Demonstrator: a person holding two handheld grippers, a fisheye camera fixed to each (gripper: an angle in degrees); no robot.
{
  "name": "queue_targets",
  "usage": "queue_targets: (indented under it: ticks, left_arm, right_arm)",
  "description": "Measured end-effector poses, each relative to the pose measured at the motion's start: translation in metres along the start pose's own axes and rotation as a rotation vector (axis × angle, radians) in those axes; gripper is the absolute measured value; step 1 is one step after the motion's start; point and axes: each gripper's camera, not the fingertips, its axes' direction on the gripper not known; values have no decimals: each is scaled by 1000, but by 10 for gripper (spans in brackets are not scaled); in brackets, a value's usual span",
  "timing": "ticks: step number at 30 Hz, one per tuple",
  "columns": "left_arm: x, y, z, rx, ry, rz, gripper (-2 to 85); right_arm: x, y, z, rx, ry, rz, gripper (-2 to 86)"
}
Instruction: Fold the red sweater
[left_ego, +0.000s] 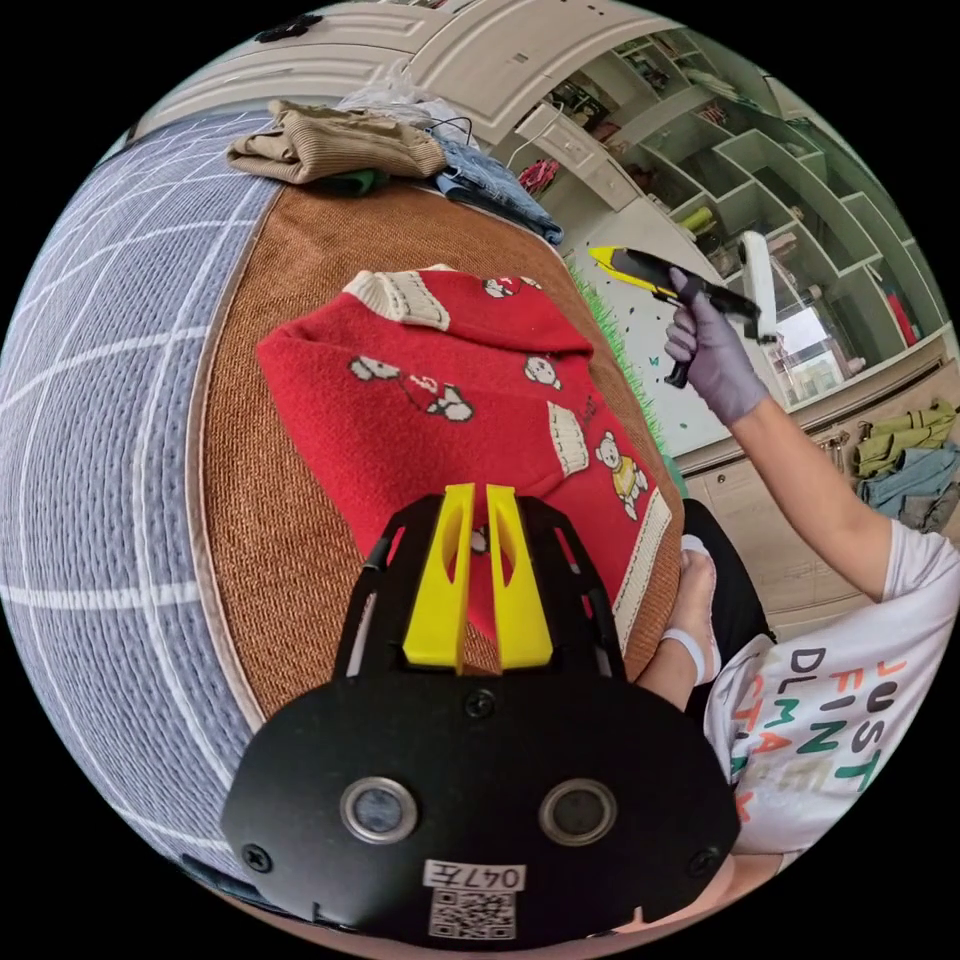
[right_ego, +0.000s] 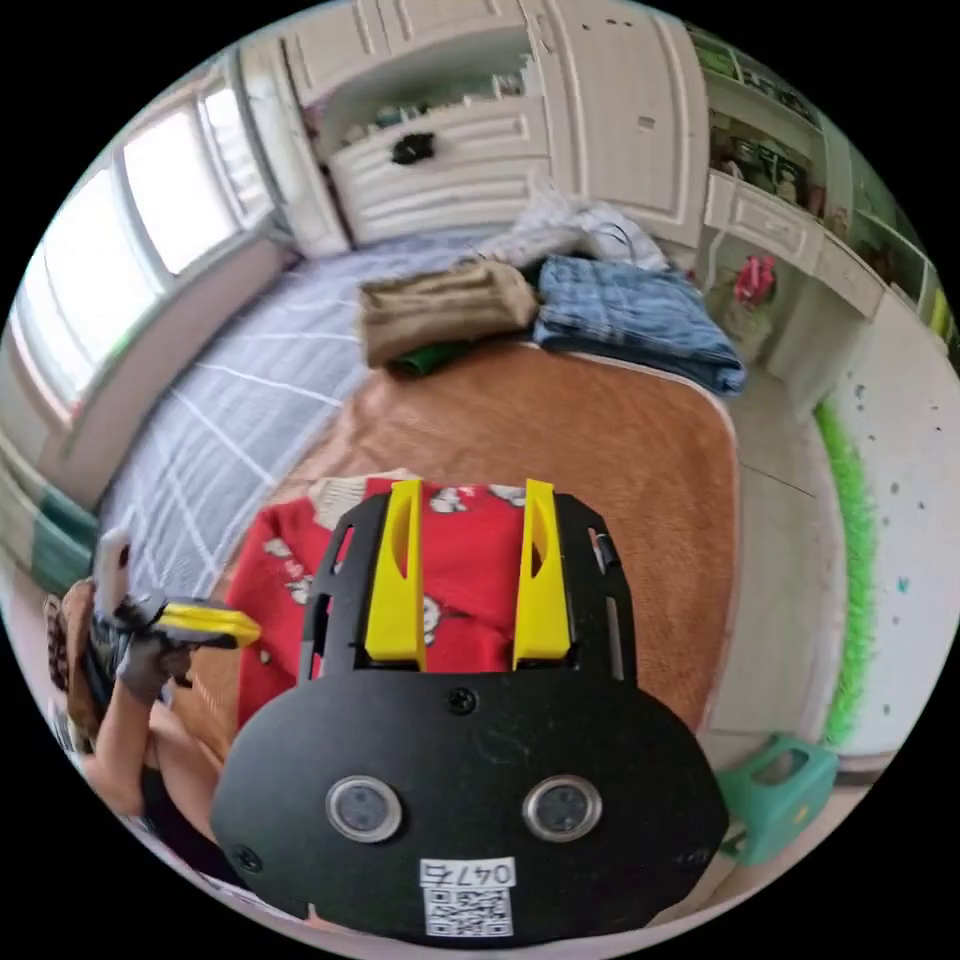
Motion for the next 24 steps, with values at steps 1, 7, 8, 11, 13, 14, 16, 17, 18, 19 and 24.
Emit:
queue_targets:
  ticks: [1,7,8,11,13,14,16,17,18,19,24]
  left_arm:
    - [-4,4,1,11,17,-5,2]
    - [-5,17,12,62,41,2,-6]
    - [-1,19,18,51,36,17,-7]
    - [7,22,34,14,44,56,-8]
    - [13,24,41,6,38,82,-8]
    - [16,27,44,0,33,100,-8]
    - [19,31,48,-12,34,116,-9]
    - [18,35,51,-20,41,115,-9]
    - [17,38,52,-24,45,111,-9]
    - [15,42,53,-28,53,103,-9]
    - [10,63,41,23,122,82,-9]
  right_arm:
    - [-7,16,-12,66,-86,-38,84]
    - [-115,65,16,-37,-43,-505,76]
    - [-130,63,24,-45,-19,-550,78]
    - [-157,44,44,-87,29,-636,81]
    - [-165,30,58,-125,75,-671,69]
    - [-166,23,67,-152,97,-691,52]
    - [-163,12,79,-197,119,-713,12]
    - [-157,6,82,-223,114,-722,4]
    - [-152,2,81,-227,110,-719,1]
    - [-140,-7,74,-219,86,-688,-1]
    - [-17,-47,-2,-5,13,-237,5]
